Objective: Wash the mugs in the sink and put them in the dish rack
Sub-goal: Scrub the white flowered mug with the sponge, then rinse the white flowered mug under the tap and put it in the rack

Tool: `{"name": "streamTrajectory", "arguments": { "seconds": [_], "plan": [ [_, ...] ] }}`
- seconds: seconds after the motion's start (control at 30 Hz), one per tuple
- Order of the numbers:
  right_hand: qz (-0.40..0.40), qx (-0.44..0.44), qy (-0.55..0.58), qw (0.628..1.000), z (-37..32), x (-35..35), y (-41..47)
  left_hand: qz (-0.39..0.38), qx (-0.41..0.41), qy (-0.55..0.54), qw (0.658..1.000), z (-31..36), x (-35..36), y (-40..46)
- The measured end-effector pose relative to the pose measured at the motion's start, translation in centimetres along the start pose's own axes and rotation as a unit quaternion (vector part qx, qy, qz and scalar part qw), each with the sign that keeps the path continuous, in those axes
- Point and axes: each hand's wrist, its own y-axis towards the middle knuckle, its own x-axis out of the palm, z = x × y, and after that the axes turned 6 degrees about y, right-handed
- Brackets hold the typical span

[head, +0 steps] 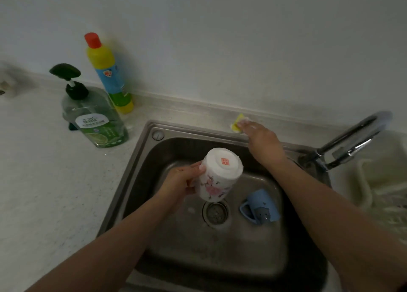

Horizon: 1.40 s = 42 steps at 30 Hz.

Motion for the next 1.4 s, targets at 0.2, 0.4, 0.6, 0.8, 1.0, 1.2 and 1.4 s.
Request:
{"name": "streamTrajectory", "arguments": {
  "seconds": [0.2, 0.4, 0.6, 0.8, 1.0, 1.2, 1.4],
  "plan": [
    [-0.037, -0.141, -0.099, 0.984, 3.0, 4.1, 5.1, 0.041, -0.015, -0.032, 0.999, -1.0, -1.5, 0.7],
    [-0.074, -0.088, -0.069, 0.991, 2.5, 6.3, 5.6, 0.052, -0.024, -0.051, 0.997, -1.9, -2.1, 1.5],
    [0.008, -0.027, 0.045, 0.999, 0.6, 4.0, -1.0, 0.019, -0.024, -0.063, 0.998, -1.7, -0.3, 1.4],
    [0.169, 0.183, 0.144, 0.958, 3.6, 0.0, -11.1, -0.039, -0.031, -0.050, 0.997, -1.1, 4.8, 1.8],
    [0.164, 0.257, 0.043, 0.951, 9.4, -4.1, -12.4, -0.070, -0.021, -0.011, 0.997, -0.7, 10.5, 1.9],
    [0.091, 0.291, 0.008, 0.952, 12.5, -3.7, -11.7, -0.061, -0.027, -0.024, 0.997, -0.6, 13.7, 2.1],
    [0.111, 0.295, 0.023, 0.949, 11.3, -3.7, -12.5, -0.068, -0.017, -0.052, 0.996, -0.7, 15.1, 2.4]
  ]
}}
